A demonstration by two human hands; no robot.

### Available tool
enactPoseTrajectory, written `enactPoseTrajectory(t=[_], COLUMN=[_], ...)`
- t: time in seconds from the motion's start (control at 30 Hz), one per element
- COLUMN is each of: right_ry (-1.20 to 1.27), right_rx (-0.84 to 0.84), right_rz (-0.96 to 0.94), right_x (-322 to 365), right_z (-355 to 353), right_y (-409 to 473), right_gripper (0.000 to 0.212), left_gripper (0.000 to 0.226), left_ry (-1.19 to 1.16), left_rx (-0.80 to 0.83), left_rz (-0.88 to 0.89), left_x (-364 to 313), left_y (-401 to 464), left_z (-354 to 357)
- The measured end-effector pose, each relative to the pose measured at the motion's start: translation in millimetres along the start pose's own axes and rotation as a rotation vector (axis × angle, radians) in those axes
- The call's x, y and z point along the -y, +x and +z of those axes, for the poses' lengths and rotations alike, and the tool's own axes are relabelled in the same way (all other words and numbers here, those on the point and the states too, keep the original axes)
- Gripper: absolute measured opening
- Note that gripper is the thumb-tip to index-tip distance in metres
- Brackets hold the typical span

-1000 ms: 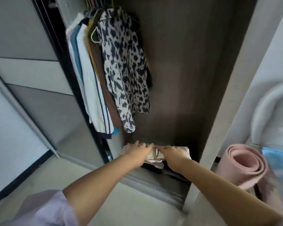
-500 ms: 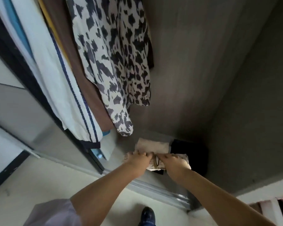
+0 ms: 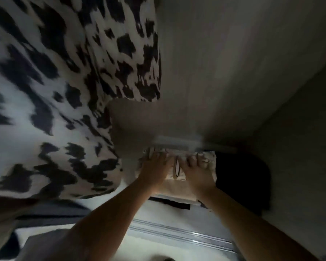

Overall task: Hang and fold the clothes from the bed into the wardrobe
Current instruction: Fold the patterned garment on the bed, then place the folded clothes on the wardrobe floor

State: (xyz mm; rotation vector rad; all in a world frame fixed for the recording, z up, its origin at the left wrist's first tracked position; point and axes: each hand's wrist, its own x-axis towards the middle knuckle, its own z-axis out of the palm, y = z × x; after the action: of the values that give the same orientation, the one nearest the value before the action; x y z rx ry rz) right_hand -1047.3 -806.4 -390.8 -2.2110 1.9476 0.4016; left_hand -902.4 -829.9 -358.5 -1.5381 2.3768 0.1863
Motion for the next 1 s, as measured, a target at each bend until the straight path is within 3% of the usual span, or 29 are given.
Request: enactPoseTrajectory(t=[0.07, 0.17, 0.23, 0.27, 0.33, 0.43, 0.53, 0.67, 0.8, 1.0], right_ry=[0.031, 0.13, 0.139, 0.14, 0.153, 0.157, 0.225, 0.292, 0.268, 0.316], right_rx=[0.055, 0.062, 0.17, 0.18, 0.204, 0.283, 0.362, 0.324, 0.278, 0.051], right_rz=[0.046, 0.082, 0.054, 0.024, -0.02, -0.069, -0.091, -0.021, 0.046, 0.134], right_x=[3, 11, 15, 16, 16, 8, -3, -15, -22, -36], right_z=[43, 113, 153, 167, 188, 185, 149, 77, -11, -156], right_y=[15, 25, 20, 18, 16, 15, 14, -10, -43, -100], right_gripper=[0.045, 0.071, 0.08, 0.085, 0.092, 0.094, 0.085, 0.067, 0.059, 0.035], left_gripper=[0.062, 0.075, 0.074, 0.084, 0.11, 0.107, 0.097, 0.088, 0.068, 0.035], left_ry=[0.042, 0.075, 0.074, 0.035, 0.005, 0.0, -0.046, -0.041, -0.084, -0.184], left_rx=[-0.006, 0.039, 0.033, 0.075, 0.142, 0.184, 0.283, 0.313, 0.199, -0.052], left_rz=[0.037, 0.089, 0.111, 0.096, 0.108, 0.133, 0.111, 0.137, 0.077, 0.109], left_x=[2, 0, 0, -1, -3, -3, -1, 4, -4, -24], left_y=[24, 43, 43, 41, 36, 31, 24, -1, -30, -69], left_z=[49, 128, 175, 193, 213, 214, 179, 105, 9, -141])
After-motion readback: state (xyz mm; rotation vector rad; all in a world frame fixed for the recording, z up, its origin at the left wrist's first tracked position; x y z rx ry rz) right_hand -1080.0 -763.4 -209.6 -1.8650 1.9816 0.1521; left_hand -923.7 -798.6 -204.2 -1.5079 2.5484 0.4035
